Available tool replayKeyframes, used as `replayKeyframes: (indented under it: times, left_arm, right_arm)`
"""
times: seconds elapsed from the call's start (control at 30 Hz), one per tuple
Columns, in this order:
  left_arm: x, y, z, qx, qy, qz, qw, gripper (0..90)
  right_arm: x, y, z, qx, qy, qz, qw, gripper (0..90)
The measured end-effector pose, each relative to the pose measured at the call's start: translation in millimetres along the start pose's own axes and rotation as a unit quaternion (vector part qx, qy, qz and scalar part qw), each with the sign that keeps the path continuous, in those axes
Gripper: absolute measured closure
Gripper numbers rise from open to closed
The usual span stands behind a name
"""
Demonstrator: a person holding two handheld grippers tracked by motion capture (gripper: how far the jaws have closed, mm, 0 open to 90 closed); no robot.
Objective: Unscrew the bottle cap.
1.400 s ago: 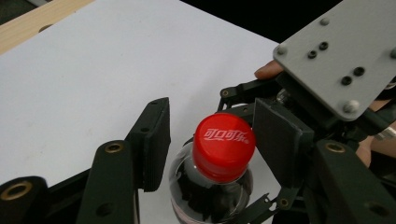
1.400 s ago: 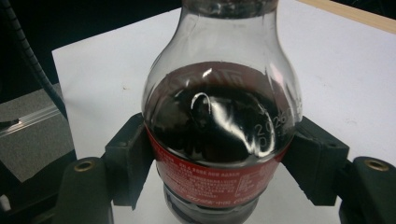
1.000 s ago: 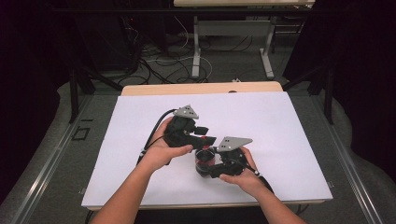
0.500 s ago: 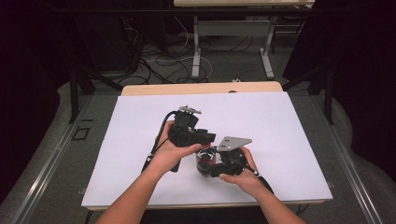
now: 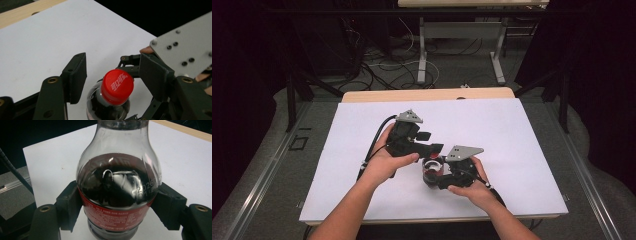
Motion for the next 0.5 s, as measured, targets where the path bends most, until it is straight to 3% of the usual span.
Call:
replayKeyframes:
  times: [0.07,0.13,0.3,0.5]
  left_arm:
    - [2.6,-0.6,2.3,0.004,0.016,0.006,0.9999,39.5]
    - [4.3,-0.7,4.4,0.004,0.018,0.017,0.9997,41.6]
    - [7.0,0.4,6.6,0.002,0.001,0.03,0.9995,43.9]
    - [6.8,6.6,6.2,0.002,-0.002,0.033,0.9994,46.7]
  right_arm:
    - [0.5,-1.1,-0.3,0.007,0.001,-0.003,1.0,29.9]
    - [0.9,-0.2,-0.4,0.001,0.0,0.001,1.0,29.8]
    - [1.1,1.1,-0.4,-0.005,-0.01,-0.002,0.9999,29.8]
    - [1.8,0.7,-0.3,0.001,-0.008,-0.004,1.0,29.8]
Point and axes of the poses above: each handheld gripper's, and its own axes: y roughly forward along the jaws, z roughly out of its underside, x roughly to its left, the point moved 2 cm from there along y, roughly forward along the jaws, and after that the axes turned 3 degrees about z, right-handed, at the moved point
